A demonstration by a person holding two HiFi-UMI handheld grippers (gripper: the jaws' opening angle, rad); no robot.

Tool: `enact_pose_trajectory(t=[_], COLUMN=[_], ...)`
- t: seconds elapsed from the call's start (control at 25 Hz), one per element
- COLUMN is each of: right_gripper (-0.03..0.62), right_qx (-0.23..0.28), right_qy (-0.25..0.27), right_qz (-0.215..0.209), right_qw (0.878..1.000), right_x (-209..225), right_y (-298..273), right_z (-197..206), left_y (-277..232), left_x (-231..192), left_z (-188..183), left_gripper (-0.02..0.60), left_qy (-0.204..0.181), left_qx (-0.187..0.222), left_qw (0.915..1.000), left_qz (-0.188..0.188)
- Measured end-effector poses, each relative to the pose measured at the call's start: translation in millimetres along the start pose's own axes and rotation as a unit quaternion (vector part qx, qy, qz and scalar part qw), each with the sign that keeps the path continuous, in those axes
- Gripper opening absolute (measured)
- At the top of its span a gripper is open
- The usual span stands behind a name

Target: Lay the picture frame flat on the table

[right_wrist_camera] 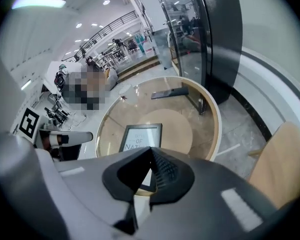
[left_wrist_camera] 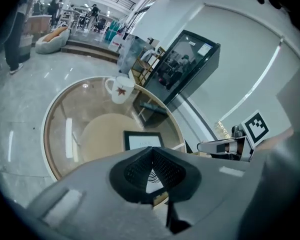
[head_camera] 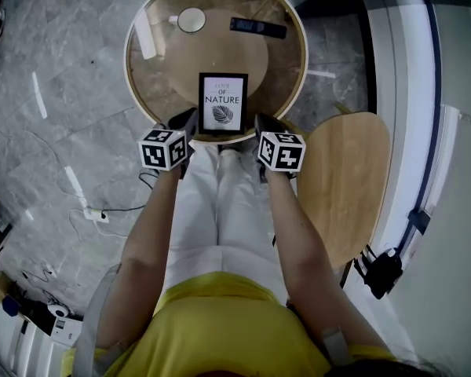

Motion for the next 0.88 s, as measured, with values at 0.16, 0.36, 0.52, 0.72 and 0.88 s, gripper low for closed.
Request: enact_pose_trajectory(t=[0.16, 0.36, 0.52, 0.72, 0.88], right_gripper=[0.000, 0.000, 0.000, 0.000, 0.000], right_qx=[0.030, 0.088, 0.154, 0.265, 0.341], right_qy=[0.032, 0.063, 0.095, 0.157, 0.165], right_qz=[0.018, 0.029, 0.032, 0.017, 0.009], right_qw=[0.999, 0.994, 0.983, 0.951, 0.925], right_x=[-18, -38, -62, -106, -136], right_y=[45, 104, 160, 227, 287], right_z=[-14, -40, -67, -114, -132], left_y=[36, 83, 128, 180, 223], left_x=[24, 56, 93, 136, 177], left_z=[-30, -76, -119, -178, -210], left_gripper=[-0.003, -0.003, -0.003, -0.003, -0.003], left_qy=[-0.011, -0.042, -0.097, -0.188, -0.231], left_qx=[0.036, 0.076, 0.115, 0.193, 0.256], left_qw=[0.9993, 0.9960, 0.9879, 0.9612, 0.9354], left_qz=[-0.003, -0.019, -0.039, -0.056, -0.076])
Point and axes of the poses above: the fingertips, and each gripper's own axes: y backward along the fingers, x to its right, z out of its underside, the point moved 9 cm from there along y, backward along the fingers, and after that the axes turned 8 degrees about -y, right-handed, at the moved point
